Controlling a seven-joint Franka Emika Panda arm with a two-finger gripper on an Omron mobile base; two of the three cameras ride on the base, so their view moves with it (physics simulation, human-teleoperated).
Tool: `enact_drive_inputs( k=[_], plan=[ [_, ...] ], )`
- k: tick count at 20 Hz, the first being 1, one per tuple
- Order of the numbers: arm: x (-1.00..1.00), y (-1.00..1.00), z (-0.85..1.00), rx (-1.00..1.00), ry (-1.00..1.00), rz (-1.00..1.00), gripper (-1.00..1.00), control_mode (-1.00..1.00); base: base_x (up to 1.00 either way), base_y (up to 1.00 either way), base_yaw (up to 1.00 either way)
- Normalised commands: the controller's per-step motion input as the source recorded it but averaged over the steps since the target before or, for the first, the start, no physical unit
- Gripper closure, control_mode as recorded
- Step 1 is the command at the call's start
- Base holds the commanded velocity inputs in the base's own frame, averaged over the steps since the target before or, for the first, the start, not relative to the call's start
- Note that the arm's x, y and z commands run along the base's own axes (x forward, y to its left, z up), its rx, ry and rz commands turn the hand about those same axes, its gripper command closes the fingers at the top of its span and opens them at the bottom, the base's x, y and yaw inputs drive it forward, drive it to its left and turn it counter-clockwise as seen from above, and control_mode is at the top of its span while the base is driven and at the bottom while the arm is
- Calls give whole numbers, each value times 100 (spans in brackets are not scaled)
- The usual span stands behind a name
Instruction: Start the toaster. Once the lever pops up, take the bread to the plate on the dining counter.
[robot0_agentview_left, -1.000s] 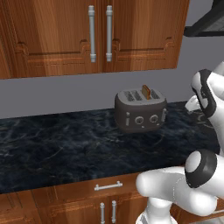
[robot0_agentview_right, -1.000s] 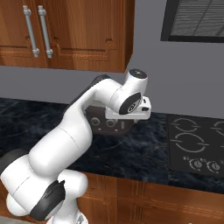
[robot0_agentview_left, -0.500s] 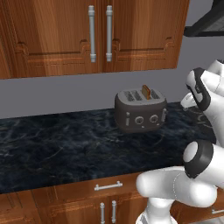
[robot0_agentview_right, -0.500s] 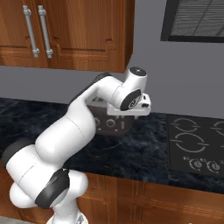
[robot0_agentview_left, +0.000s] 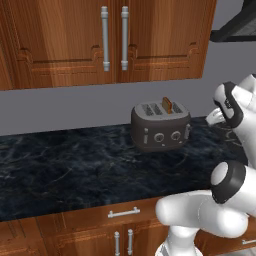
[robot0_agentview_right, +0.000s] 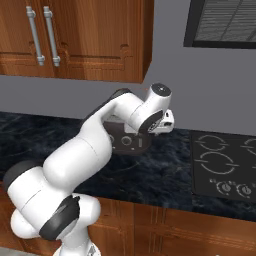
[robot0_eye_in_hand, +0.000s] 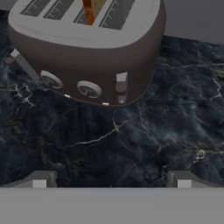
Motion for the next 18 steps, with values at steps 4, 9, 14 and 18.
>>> enact_drive_inputs(
  k=[4, 9, 14, 18],
  plan=[
    [8, 9, -14, 2, -20, 0, -100, -100, 0, 0, 0],
    [19, 12, -14, 3, -8, 0, -100, -100, 0, 0, 0],
    [10, 14, -7, 3, 0, 0, -100, -100, 0, 0, 0],
    [5, 14, -1, 3, 0, 0, -100, -100, 0, 0, 0]
  ],
)
